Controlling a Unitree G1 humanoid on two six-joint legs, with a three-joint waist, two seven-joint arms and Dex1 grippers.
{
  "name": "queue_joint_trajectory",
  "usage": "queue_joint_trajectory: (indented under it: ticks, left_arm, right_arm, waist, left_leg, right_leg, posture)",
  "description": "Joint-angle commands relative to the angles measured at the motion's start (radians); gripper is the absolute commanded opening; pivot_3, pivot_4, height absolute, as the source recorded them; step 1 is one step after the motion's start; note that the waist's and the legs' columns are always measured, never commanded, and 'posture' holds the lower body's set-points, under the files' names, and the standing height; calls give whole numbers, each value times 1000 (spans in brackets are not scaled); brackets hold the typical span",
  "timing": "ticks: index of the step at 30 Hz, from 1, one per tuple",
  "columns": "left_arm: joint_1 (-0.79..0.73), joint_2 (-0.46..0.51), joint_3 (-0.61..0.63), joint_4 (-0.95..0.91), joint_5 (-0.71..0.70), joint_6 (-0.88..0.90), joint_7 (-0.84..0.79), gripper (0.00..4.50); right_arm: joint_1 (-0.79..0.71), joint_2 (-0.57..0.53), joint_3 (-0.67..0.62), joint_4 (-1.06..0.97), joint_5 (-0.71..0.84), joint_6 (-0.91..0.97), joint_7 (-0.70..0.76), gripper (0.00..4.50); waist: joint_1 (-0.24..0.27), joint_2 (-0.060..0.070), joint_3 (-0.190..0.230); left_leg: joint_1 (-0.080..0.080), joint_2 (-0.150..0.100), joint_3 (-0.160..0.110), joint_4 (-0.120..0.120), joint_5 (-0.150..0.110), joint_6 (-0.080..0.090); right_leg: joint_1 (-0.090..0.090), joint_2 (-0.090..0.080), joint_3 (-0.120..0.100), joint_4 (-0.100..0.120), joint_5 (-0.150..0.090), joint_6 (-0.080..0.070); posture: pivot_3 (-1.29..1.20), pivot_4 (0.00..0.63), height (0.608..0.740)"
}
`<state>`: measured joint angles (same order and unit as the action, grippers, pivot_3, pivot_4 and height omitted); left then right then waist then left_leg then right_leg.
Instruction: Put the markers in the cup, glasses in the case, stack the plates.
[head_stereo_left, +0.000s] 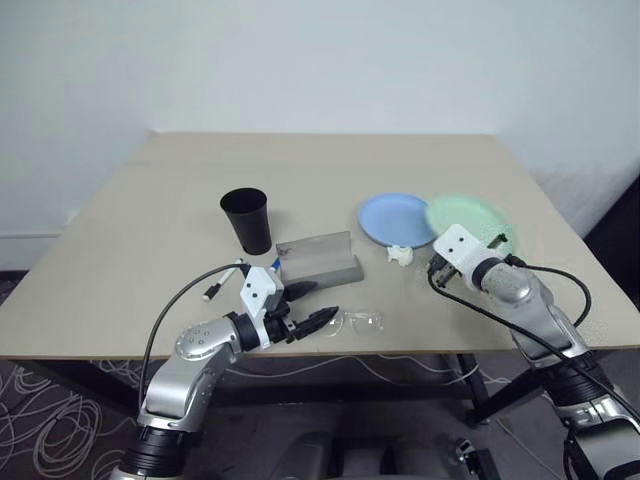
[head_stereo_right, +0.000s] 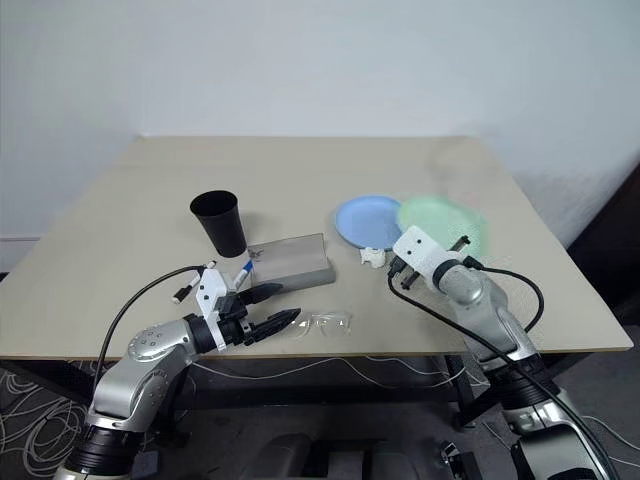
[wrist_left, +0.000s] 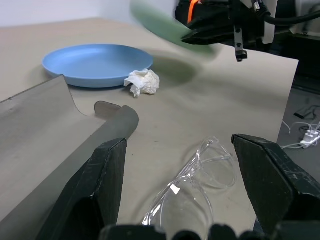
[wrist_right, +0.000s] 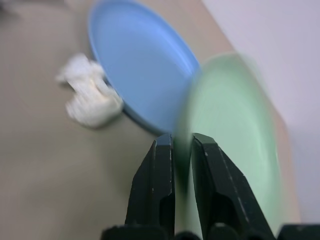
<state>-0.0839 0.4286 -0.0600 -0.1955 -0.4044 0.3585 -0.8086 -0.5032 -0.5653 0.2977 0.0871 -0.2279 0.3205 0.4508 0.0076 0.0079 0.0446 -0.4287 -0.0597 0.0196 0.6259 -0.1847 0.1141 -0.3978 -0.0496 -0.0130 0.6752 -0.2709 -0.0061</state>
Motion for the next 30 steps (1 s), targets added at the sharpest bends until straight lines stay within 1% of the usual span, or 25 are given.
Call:
queue_joint_trajectory:
  ticks: [1,5,8,11,14,17,19,24,27,30]
  left_arm:
    - [-38,-5,-5,0,2,-25,-10,3553]
    - [-58,-7,-5,12,6,-31,-9,3553]
    - [-47,-5,4,1,4,-33,0,3553]
    - [-28,-3,5,-13,4,-34,6,3553]
    - [-15,-3,10,-27,4,-34,18,3553]
    - [-4,1,15,-38,2,-34,25,3553]
    - [0,3,16,-44,1,-33,28,3553]
    - [4,6,19,-50,-2,-30,32,3553]
    - [-1,6,17,-46,-1,-28,31,3553]
    - [-11,5,12,-38,1,-27,27,3553]
  right_arm:
    - [-136,11,0,142,12,-205,64,694]
    - [-289,52,19,424,0,-390,113,694]
    - [-368,83,24,592,-13,-503,114,694]
    - [-414,104,24,696,-26,-573,107,694]
    - [-445,120,8,752,-15,-592,121,694]
    - [-440,130,-28,739,31,-526,165,1249]
    - [-415,130,-47,695,42,-474,173,1919]
    - [-290,122,-98,456,62,-255,171,3600]
    - [-222,102,-96,346,27,-156,160,3600]
    - [-171,78,-89,292,3,-76,162,3600]
  waist:
    - [-3,0,0]
    - [-5,0,0]
    - [-3,-1,0]
    - [-4,-1,0]
    - [-6,0,0]
    - [-6,0,0]
    - [-6,0,0]
    - [-4,0,0]
    - [-4,0,0]
    - [-3,0,0]
  left_leg:
    - [0,0,0,0,0,0]
    - [0,0,-1,1,0,0]
    - [0,0,-1,1,3,-4]
    - [0,0,-1,0,4,-6]
    - [0,-1,-1,0,5,-7]
    - [0,0,-1,-1,5,-8]
    - [0,0,-1,-1,5,-8]
    - [0,-1,-2,-2,3,-4]
    - [0,-1,-2,-2,3,-4]
    - [0,-1,-1,-3,3,-4]
  right_leg:
    - [0,0,0,0,0,0]
    - [0,1,-1,0,1,1]
    - [1,1,-1,0,1,2]
    - [1,1,0,0,1,2]
    - [0,2,1,0,1,2]
    - [0,2,2,0,1,2]
    - [0,2,1,1,1,2]
    - [-1,2,1,1,1,2]
    - [-2,2,2,2,1,2]
    - [-2,2,2,2,1,1]
  posture:
    - [0,0,740]
    - [0,0,740]
    - [0,0,740]
    - [0,0,740]
    - [0,0,740]
    - [0,0,740]
    - [0,0,740]
    - [0,0,740]
    - [0,0,740]
    - [0,0,740]
